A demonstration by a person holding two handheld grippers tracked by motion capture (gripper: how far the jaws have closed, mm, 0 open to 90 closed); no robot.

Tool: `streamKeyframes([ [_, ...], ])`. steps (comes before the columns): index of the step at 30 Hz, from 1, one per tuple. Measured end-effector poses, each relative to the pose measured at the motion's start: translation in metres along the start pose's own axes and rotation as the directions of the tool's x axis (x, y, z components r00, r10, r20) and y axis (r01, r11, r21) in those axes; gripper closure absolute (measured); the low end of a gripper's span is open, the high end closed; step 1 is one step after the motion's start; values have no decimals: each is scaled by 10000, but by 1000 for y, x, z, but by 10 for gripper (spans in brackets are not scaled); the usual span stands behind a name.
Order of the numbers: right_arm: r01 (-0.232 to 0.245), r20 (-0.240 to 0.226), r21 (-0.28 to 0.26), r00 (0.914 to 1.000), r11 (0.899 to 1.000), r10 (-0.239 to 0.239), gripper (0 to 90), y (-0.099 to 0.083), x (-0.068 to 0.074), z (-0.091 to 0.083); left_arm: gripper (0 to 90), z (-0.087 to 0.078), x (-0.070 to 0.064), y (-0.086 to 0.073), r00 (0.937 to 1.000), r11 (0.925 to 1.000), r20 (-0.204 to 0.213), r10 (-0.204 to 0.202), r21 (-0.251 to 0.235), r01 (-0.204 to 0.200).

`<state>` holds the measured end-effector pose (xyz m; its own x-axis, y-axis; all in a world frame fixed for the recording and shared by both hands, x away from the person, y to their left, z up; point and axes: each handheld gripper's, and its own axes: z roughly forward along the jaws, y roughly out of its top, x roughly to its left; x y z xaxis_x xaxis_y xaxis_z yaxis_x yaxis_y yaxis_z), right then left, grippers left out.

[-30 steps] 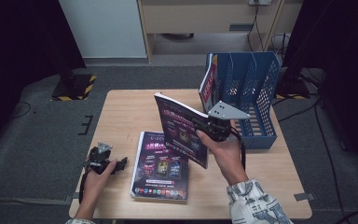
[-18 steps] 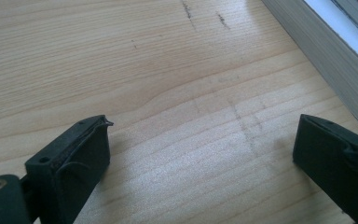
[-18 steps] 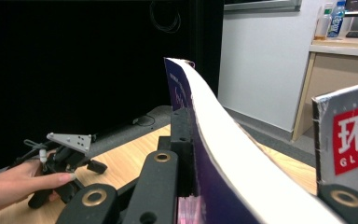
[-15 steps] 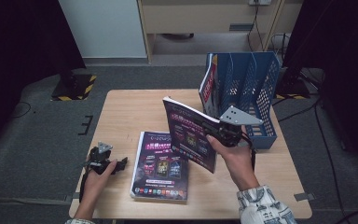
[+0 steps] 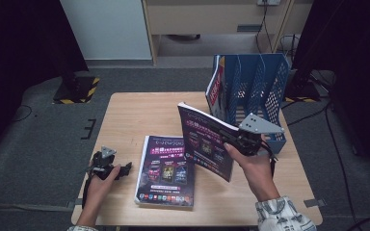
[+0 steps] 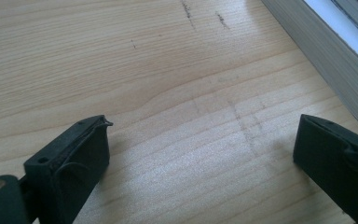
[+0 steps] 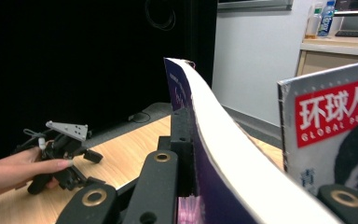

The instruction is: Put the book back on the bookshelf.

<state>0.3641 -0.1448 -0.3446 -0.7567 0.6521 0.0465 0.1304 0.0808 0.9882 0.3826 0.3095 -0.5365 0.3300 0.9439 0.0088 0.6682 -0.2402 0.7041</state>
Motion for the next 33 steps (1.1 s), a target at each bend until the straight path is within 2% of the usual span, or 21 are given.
streamKeyframes([
  [8,-278,163,-128,9995,9995,280,825,-5,-9,-17,27,0,0,0,10000,10000,-2,2,-1,-2],
  [19,-92,277,-26,9996,10000,93,825,-3,-13,-38,27,0,0,0,10000,10000,-8,1,-2,-1],
  [33,-171,424,35,9990,9998,169,825,-10,-21,-59,28,0,0,0,10000,10000,20,57,-1,-57],
])
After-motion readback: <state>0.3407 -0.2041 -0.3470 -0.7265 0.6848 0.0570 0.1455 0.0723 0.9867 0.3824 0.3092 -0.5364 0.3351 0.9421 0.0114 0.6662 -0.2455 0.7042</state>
